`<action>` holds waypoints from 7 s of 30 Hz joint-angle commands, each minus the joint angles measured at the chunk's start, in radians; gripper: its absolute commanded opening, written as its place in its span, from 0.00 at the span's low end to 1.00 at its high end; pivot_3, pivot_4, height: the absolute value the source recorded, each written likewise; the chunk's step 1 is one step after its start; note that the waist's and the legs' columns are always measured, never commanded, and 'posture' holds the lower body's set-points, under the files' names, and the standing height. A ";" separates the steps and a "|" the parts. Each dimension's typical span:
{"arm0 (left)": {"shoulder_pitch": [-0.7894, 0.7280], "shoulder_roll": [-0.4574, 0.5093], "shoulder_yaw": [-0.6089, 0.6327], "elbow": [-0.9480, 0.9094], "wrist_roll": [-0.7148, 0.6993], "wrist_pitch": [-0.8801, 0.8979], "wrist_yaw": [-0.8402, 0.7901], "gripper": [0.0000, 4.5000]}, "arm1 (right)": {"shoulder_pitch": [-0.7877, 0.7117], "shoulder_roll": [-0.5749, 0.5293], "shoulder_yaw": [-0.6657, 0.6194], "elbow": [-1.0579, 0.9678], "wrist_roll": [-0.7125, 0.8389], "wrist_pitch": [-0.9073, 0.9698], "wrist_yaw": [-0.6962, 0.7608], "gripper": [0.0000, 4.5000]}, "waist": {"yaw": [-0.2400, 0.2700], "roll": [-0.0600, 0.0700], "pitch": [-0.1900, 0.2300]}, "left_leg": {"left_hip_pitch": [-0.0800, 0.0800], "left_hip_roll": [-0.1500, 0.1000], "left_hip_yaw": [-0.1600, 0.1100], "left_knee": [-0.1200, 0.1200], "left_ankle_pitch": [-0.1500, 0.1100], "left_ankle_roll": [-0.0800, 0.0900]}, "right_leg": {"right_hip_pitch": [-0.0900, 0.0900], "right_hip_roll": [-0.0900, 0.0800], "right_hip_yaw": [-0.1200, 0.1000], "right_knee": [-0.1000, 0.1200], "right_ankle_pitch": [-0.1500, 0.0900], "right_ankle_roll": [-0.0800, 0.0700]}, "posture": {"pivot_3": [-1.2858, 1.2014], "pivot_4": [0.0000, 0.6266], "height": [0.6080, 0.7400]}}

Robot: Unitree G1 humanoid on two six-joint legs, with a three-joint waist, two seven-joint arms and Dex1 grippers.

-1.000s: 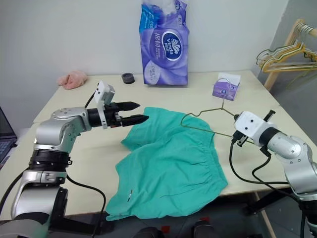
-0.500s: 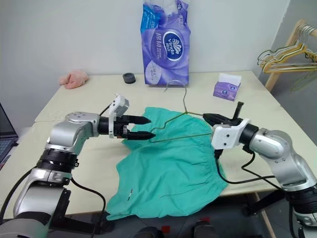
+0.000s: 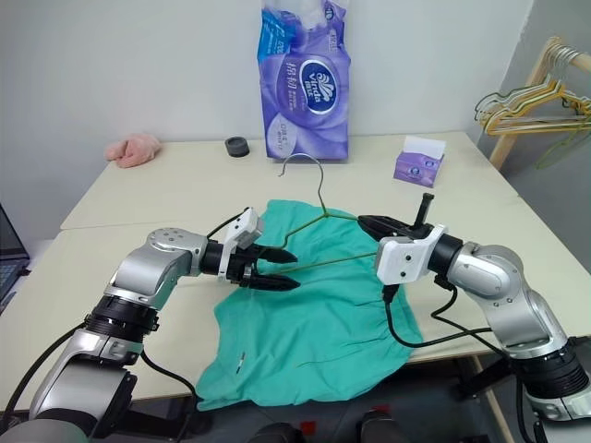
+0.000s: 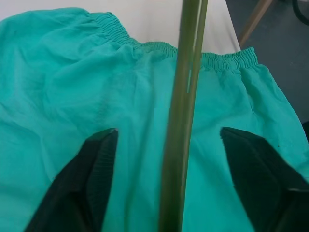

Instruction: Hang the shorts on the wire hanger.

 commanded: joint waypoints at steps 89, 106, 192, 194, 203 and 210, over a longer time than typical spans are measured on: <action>-0.007 0.035 0.080 -0.040 0.098 -0.268 0.097 0.70 | 0.013 -0.245 0.001 -0.161 0.542 1.076 0.303 0.00 | -0.012 -0.001 0.000 | 0.001 0.001 -0.003 0.001 0.000 0.000 | -0.002 0.000 -0.001 0.008 -0.002 -0.003 | 0.46 0.07 1.00; 0.054 0.086 0.160 -0.047 -0.036 -0.120 -0.033 0.70 | 0.583 -0.209 -0.552 -0.144 0.680 1.255 0.229 0.00 | -0.011 -0.003 -0.001 | 0.001 0.001 -0.004 0.001 0.000 -0.001 | -0.001 -0.002 -0.002 0.009 -0.003 -0.003 | 0.45 0.08 1.00; -0.342 -0.026 -0.025 0.379 0.163 -0.604 -0.272 1.00 | -0.062 -0.220 0.062 -0.285 0.670 1.141 0.222 0.00 | -0.022 -0.005 -0.003 | -0.005 0.000 -0.001 0.001 0.000 -0.001 | -0.009 -0.001 -0.002 0.011 -0.003 -0.002 | 0.46 0.04 1.00; -0.329 -0.037 -0.031 0.370 0.162 -0.607 -0.272 1.00 | -0.066 -0.221 0.065 -0.290 0.667 1.141 0.224 0.00 | -0.025 -0.005 -0.003 | -0.009 0.000 0.000 0.002 0.000 -0.001 | -0.013 -0.001 -0.001 0.013 -0.003 -0.002 | 0.46 0.04 1.00; -0.288 -0.067 -0.054 0.363 0.198 -0.629 -0.272 0.96 | -0.088 -0.200 0.070 -0.307 0.669 1.151 0.218 0.00 | -0.035 -0.005 -0.003 | -0.011 0.000 -0.002 0.003 0.000 -0.001 | -0.015 -0.001 -0.002 0.013 -0.002 -0.002 | 0.46 0.04 1.00; -0.267 -0.063 -0.080 0.351 0.206 -0.610 -0.272 0.54 | -0.092 -0.197 0.073 -0.315 0.663 1.144 0.217 0.00 | -0.035 -0.005 -0.003 | -0.011 0.000 -0.002 0.003 0.000 -0.001 | -0.015 -0.001 -0.002 0.013 -0.002 -0.002 | 0.46 0.05 1.00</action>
